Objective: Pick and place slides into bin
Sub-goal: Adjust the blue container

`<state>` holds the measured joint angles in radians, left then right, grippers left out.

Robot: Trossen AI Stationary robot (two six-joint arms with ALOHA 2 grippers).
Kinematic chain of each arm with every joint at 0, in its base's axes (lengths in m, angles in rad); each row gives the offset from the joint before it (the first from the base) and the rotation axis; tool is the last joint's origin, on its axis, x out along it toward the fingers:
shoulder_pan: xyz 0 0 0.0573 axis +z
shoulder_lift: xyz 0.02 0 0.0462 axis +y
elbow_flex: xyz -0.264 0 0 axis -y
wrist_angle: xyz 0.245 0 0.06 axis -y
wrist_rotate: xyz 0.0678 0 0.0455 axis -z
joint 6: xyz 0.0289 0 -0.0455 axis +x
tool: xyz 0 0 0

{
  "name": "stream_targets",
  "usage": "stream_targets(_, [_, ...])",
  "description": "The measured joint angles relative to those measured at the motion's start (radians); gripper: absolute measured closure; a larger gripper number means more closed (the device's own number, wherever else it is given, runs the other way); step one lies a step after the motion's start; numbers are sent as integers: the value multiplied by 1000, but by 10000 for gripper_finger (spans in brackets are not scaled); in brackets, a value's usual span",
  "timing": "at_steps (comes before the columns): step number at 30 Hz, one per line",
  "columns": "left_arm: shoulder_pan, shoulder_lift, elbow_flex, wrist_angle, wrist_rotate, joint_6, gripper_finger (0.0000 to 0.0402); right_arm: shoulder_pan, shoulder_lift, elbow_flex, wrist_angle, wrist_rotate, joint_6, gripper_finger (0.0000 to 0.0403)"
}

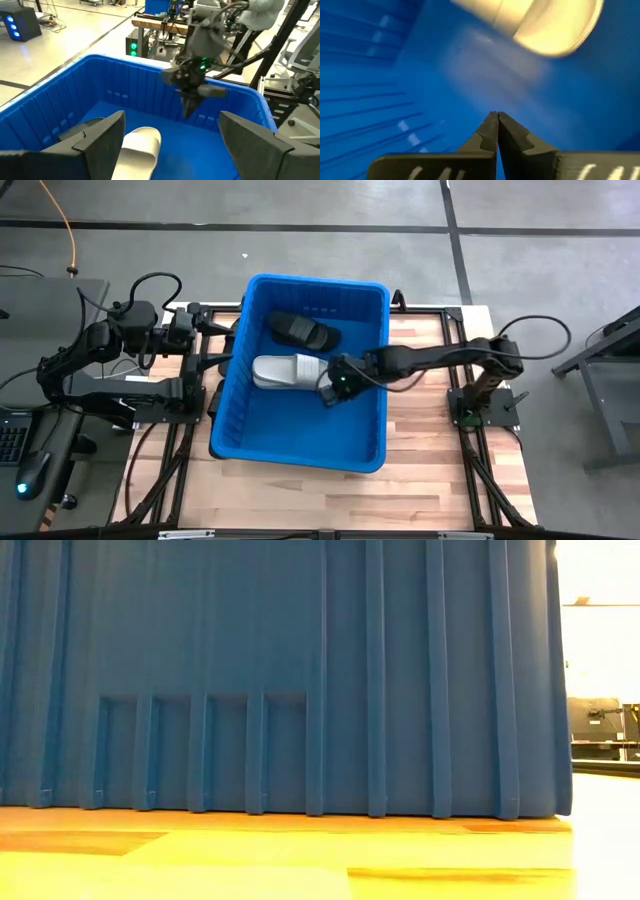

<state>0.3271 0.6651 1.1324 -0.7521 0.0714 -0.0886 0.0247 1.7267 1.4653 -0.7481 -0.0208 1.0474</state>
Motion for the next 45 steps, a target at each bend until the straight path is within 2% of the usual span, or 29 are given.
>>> stream_targets(13, [0, 0, 0, 0, -36, 1, 92, 24, -1, -119, 14, -39, 51, 403])
stream_targets(27, [0, 0, 0, 0, -38, -23, 92, 33, -7, -127, -39, -32, 52, 403])
stream_targets(30, [0, 0, 0, -1, -38, -24, 92, 37, -7, -127, -72, -8, 71, 403])
stream_targets(34, [0, 0, 0, -11, -30, -31, 92, 43, -7, -127, -52, -1, 67, 403])
stream_targets(37, [0, 0, 0, -47, -29, -32, 92, 45, -15, -128, -13, 45, 54, 403])
stream_targets(41, [0, 0, 0, -125, -5, -32, 92, 51, -79, -126, 84, 129, 6, 403])
stream_targets(45, [0, 0, 0, -165, 29, -19, 92, 48, -157, -126, 70, 158, -24, 403])
